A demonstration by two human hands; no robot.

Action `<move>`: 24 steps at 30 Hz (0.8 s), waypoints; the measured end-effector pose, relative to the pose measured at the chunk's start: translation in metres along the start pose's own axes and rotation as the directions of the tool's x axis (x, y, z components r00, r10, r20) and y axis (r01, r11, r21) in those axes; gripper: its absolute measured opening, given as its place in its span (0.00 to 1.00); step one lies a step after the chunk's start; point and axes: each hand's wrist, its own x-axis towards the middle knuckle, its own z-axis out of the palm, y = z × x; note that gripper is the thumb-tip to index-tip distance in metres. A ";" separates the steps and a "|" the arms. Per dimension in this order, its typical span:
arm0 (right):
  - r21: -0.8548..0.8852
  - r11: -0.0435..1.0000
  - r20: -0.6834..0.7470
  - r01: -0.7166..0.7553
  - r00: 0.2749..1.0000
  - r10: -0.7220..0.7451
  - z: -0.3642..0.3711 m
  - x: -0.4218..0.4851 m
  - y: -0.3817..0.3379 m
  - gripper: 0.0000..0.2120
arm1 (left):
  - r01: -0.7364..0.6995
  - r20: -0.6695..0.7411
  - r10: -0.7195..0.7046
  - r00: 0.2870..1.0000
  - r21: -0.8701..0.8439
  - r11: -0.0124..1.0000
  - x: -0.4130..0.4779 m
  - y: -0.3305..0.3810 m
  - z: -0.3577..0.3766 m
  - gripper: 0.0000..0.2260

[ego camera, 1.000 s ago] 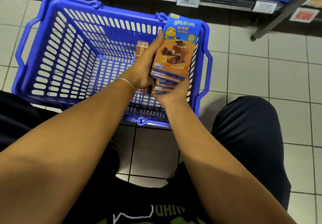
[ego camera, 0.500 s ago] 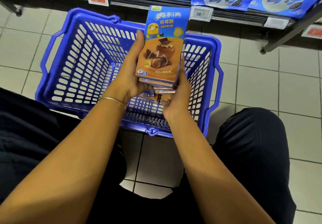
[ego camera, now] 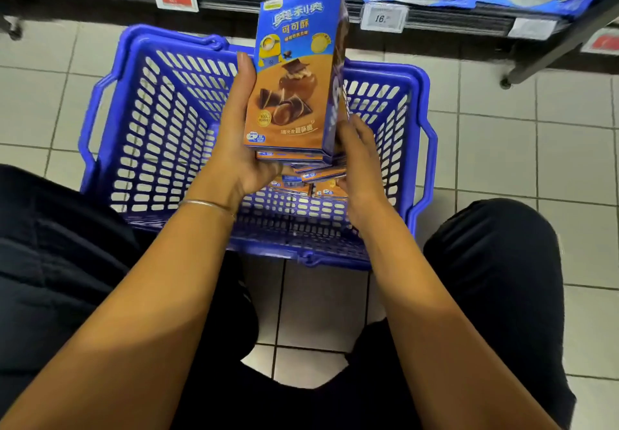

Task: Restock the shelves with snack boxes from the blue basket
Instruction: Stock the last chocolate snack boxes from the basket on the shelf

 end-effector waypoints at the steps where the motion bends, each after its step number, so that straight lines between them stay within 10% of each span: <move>1: -0.006 1.000 0.011 -0.011 1.000 0.011 0.001 -0.002 -0.006 0.32 | 0.014 -0.003 -0.014 1.000 -0.013 1.000 -0.003 0.005 0.002 0.38; 11: 0.064 0.995 0.216 -0.071 0.975 0.056 0.028 -0.102 -0.157 0.13 | 0.084 0.061 -0.081 0.995 -0.065 0.994 -0.087 0.100 0.126 0.41; 24: 0.137 0.990 0.255 -0.027 0.967 -0.009 0.072 -0.318 -0.439 0.26 | 0.069 -0.055 -0.071 0.996 -0.038 0.997 -0.251 0.305 0.400 0.42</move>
